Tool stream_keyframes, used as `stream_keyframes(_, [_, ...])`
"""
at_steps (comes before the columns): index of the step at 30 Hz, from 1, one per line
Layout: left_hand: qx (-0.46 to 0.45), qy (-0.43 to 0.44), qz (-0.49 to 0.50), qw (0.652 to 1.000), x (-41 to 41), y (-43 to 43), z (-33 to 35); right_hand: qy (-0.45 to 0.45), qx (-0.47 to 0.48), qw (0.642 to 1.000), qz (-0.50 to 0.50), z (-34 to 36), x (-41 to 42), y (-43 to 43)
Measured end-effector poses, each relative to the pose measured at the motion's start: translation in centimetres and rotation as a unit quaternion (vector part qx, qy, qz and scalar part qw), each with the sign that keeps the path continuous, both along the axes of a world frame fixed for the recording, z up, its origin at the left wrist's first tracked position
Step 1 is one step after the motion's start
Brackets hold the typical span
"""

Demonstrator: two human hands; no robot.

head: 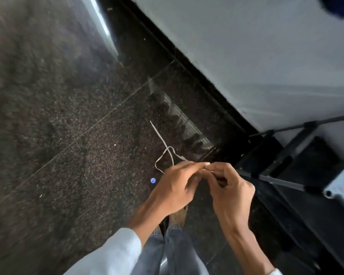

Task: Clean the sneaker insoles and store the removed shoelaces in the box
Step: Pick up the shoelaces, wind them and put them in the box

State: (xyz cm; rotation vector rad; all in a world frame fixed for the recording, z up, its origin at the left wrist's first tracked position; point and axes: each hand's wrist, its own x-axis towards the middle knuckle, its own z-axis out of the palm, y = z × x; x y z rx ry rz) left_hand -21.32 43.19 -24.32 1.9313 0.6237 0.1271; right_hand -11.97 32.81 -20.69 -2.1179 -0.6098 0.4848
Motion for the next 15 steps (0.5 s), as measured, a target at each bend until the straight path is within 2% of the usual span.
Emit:
stream_keyframes(2, [-0.029,-0.025,-0.001,0.999,0.2,-0.7,3.6,-0.01,0.026,1.0,-0.007,3.4,0.1,-0.9])
stream_keyframes(5, [-0.022,-0.057,-0.005,0.998,0.7,-1.5,7.9,-0.012,0.063,0.998,-0.018,7.4,0.4,-2.4])
stream_keyframes(8, [-0.031,-0.071,0.021,0.997,1.3,-2.4,11.8,0.035,0.111,0.992,-0.052,10.7,0.4,-4.4])
stream_keyframes(11, [-0.089,-0.051,0.056,0.993,1.7,-4.1,16.0,0.113,0.14,0.98,-0.089,13.7,-0.3,-6.5])
stream_keyframes(15, [-0.226,-0.047,0.111,0.967,1.9,-7.5,22.0,0.137,0.126,0.983,0.011,16.9,-1.8,-9.6])
